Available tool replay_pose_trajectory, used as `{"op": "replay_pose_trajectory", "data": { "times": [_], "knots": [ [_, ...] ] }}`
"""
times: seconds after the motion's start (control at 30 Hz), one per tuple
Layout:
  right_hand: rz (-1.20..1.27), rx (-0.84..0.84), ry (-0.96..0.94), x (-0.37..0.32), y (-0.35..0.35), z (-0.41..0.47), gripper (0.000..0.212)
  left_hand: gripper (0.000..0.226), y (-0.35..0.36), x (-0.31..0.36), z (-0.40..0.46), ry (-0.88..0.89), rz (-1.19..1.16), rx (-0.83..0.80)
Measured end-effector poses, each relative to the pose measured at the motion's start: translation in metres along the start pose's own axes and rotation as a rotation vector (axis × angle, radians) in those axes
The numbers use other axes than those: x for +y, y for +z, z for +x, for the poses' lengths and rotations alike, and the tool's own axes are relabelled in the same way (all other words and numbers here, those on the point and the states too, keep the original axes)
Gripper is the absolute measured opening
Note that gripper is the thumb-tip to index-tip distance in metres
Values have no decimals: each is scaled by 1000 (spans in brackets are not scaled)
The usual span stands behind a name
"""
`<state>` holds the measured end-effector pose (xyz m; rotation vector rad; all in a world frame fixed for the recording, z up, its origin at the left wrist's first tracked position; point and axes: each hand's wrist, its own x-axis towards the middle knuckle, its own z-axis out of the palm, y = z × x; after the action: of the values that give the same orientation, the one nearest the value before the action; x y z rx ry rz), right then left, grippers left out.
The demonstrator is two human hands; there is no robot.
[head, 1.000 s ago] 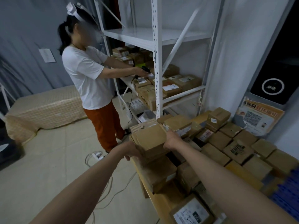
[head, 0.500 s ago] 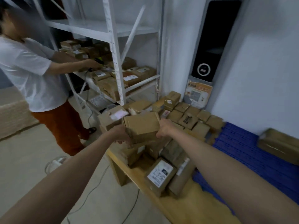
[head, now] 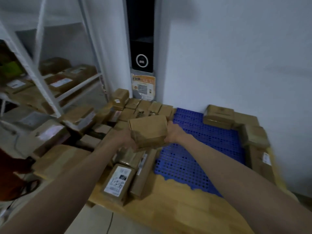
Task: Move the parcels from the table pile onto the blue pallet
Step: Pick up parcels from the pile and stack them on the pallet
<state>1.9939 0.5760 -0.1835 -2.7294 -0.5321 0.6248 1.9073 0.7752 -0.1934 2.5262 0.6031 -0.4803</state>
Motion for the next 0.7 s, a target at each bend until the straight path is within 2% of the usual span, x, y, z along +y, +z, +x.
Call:
{"op": "replay_pose_trajectory", "data": {
  "times": [0.07, 0.17, 0.3, 0.43, 0.7],
  "knots": [
    [53, 7, 39, 31, -7, 9, 77, 39, 10, 29, 19, 37, -7, -22],
    [122, -4, 76, 76, -18, 25, 96, 57, 28, 72, 47, 99, -13, -13],
    [131, -12, 97, 128, -30, 47, 107, 52, 48, 118, 80, 130, 11, -48],
    [189, -23, 167, 172, -40, 68, 102, 43, 69, 156, 114, 160, -38, -58],
    [217, -42, 293, 239, -44, 100, 78, 56, 98, 212, 175, 194, 139, -161]
  ]
}}
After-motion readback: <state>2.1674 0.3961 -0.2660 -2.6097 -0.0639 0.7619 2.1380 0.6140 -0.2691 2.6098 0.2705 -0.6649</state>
